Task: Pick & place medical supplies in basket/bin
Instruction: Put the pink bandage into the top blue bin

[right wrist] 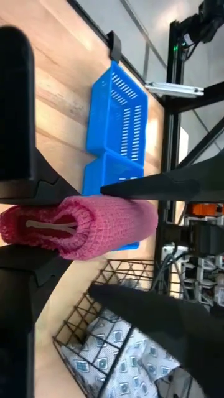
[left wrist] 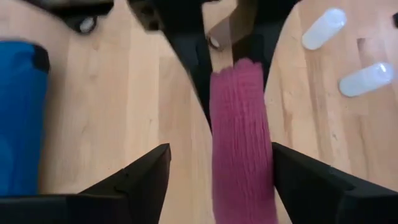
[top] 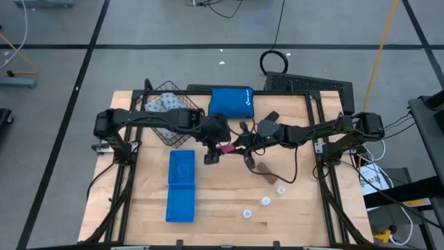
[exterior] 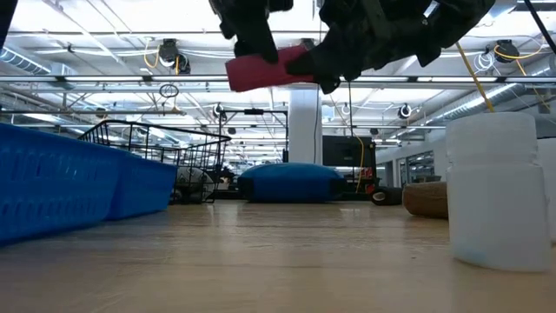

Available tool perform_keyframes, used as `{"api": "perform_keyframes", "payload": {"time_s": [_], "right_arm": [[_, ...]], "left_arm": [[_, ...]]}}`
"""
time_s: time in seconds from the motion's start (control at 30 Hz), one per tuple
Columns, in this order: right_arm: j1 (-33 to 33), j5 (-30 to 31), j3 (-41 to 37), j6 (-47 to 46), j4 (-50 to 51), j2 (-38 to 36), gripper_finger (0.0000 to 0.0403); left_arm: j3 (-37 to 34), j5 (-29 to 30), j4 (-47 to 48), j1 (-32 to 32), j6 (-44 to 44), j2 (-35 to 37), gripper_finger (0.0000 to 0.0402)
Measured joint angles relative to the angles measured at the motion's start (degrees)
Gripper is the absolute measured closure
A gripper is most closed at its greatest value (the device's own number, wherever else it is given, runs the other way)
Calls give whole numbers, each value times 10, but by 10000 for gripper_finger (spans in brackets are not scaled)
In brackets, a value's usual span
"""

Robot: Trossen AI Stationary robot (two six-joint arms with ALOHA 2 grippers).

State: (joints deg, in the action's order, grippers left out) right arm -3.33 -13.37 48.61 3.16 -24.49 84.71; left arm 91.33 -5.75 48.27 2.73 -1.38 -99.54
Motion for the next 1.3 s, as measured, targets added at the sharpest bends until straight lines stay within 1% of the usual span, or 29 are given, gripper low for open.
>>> {"api": "perform_keyframes", "payload": {"time_s": [0.1, 0.2, 0.3, 0.4, 0.43, 0.53, 0.63, 0.7, 0.8, 0.87, 0.93, 1.03, 1.07, 1.17, 1.3], "right_arm": [[0, 1, 0, 2, -4, 0, 353], [0, 2, 0, 5, 0, 1, 353], [0, 3, 0, 5, 3, 1, 343], [0, 5, 0, 6, 7, 0, 317], [-1, 5, 0, 6, 12, -1, 306], [-8, 1, 1, 8, 60, -27, 273], [-15, -5, 1, 6, 132, -57, 248], [-21, -6, 0, 7, 167, -80, 237], [-27, -2, -5, 14, 187, -114, 229], [-29, -3, -17, 26, 190, -133, 229], [-31, -1, -28, 38, 187, -151, 232], [-36, 31, -39, 45, 183, -176, 238], [-37, 42, -45, 46, 183, -185, 240], [-38, 58, -60, 47, 187, -206, 244], [-38, 58, -74, 49, 177, -229, 247]], "left_arm": [[1, -3, 7, 2, 17, -3, 164], [0, -3, 17, 2, 19, -7, 208], [0, -3, 13, 2, 19, -11, 267], [0, 3, 19, 2, 19, -10, 334], [0, 10, 29, 0, 21, -8, 349], [-7, 36, 59, -14, 43, 8, 349], [-46, 62, 69, -36, 97, 52, 349], [-82, 82, 54, -53, 159, 85, 349], [-149, 128, 54, -84, 316, 144, 349], [-198, 160, 61, -111, 452, 187, 349], [-240, 193, 48, -141, 608, 219, 349], [-296, 212, 50, -190, 826, 240, 349], [-308, 213, 47, -204, 873, 239, 349], [-340, 213, 47, -224, 968, 234, 349], [-359, 210, 64, -216, 1030, 228, 349]]}}
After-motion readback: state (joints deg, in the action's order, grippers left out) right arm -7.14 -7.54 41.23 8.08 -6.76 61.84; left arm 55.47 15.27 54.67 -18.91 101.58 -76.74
